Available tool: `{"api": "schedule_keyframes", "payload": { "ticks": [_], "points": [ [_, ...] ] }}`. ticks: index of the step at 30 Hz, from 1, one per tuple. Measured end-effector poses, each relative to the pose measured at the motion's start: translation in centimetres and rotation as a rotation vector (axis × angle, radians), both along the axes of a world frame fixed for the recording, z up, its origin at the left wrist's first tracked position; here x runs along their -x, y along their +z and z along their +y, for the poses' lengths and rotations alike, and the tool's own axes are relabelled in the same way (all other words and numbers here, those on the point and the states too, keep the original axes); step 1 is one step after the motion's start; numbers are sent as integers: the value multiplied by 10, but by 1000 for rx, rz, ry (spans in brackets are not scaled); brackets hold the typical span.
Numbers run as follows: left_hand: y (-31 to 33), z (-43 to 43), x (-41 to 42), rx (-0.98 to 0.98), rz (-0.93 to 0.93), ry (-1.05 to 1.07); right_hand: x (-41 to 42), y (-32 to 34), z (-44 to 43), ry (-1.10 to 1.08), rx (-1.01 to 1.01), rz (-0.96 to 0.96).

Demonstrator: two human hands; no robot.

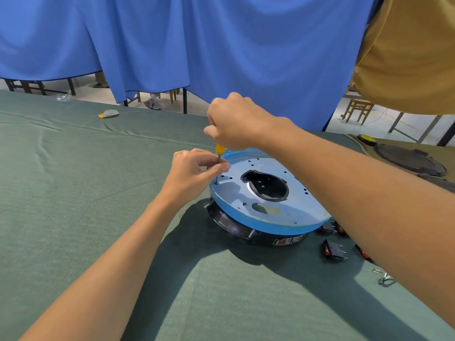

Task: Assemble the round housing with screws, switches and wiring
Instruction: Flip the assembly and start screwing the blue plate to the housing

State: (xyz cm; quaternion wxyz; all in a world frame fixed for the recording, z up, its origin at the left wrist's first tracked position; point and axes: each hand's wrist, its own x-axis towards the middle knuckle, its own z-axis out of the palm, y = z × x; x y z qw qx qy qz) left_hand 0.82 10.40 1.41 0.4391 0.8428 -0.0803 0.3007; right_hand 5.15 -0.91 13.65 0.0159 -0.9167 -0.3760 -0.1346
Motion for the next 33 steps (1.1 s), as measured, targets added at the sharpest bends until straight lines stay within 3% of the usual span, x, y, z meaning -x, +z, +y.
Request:
{"api": "schedule_keyframes", "payload": {
  "ticks": [4, 7, 14, 21, 24, 27, 33],
  "points": [
    [1, 4, -1, 119, 14, -12, 1, 1, 2, -23, 38, 56],
    [1, 6, -1, 86, 65, -59, 1, 4, 5, 79, 102, 96],
    [-2, 6, -2, 146, 94, -76, -2, -4, 3, 22, 24, -44],
    [1, 8, -2, 173, 129, -165, 0, 6, 3, 87, 102, 142],
    [1, 8, -1, 166, 173, -178, -1, 1, 2, 51, 12, 60],
    [0, 5, -2, 192, 103, -75, -1, -3, 0, -20, 3, -26],
    [2, 10, -2, 201, 98, -96, 3, 8, 3, 101, 91, 152]
  ]
}}
